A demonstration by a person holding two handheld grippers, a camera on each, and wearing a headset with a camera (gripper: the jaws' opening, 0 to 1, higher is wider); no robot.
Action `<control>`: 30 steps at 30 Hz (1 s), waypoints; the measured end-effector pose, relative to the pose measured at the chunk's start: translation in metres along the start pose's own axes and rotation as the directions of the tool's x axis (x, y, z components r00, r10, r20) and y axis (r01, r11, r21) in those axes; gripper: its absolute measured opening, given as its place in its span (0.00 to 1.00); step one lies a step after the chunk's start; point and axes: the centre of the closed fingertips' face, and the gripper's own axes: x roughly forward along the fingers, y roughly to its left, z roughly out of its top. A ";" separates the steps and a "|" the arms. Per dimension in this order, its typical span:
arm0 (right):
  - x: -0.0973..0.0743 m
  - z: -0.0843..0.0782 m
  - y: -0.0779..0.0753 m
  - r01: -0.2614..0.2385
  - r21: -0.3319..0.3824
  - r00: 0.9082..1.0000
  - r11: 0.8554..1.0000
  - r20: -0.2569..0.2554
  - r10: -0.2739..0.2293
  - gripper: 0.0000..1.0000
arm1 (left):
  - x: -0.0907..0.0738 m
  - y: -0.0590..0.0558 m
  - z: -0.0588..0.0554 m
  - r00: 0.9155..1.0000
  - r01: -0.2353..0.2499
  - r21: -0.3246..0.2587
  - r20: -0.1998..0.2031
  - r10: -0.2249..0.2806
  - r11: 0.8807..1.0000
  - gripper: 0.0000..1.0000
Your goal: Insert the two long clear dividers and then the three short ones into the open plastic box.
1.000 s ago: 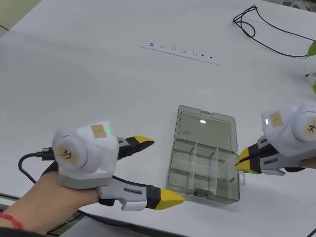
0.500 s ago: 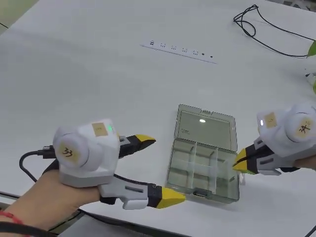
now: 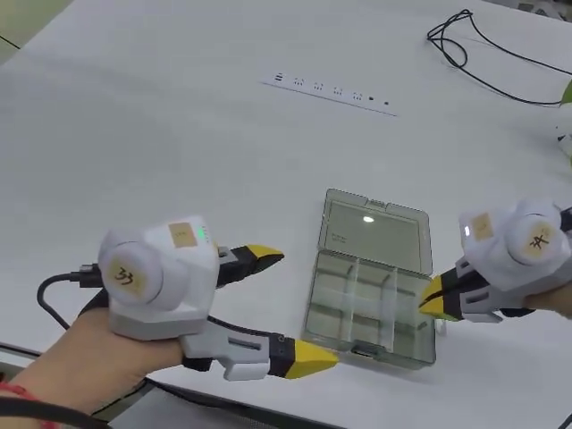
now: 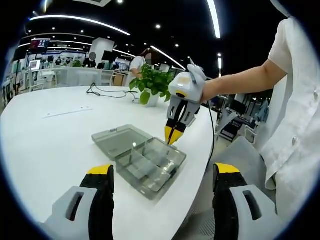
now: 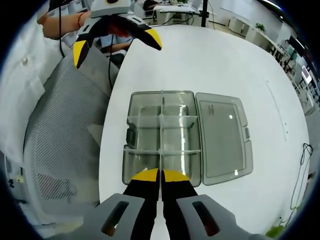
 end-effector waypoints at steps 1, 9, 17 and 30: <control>0.001 0.000 0.000 0.001 -0.004 1.000 1.000 0.001 -0.001 0.02 | 0.000 0.000 0.000 1.000 0.001 0.000 0.001 -0.001 1.000 0.82; 0.005 -0.002 0.000 0.016 -0.008 1.000 1.000 0.021 -0.016 0.02 | 0.001 -0.001 0.000 1.000 0.003 0.002 0.000 -0.003 1.000 0.82; 0.015 -0.005 0.000 0.022 -0.026 1.000 0.999 0.019 -0.021 0.02 | 0.001 -0.002 -0.001 1.000 0.006 0.000 -0.007 -0.006 1.000 0.83; 0.027 -0.010 -0.001 0.022 -0.044 1.000 0.999 -0.017 -0.022 0.02 | 0.001 -0.002 -0.001 1.000 0.007 0.001 -0.008 -0.007 1.000 0.83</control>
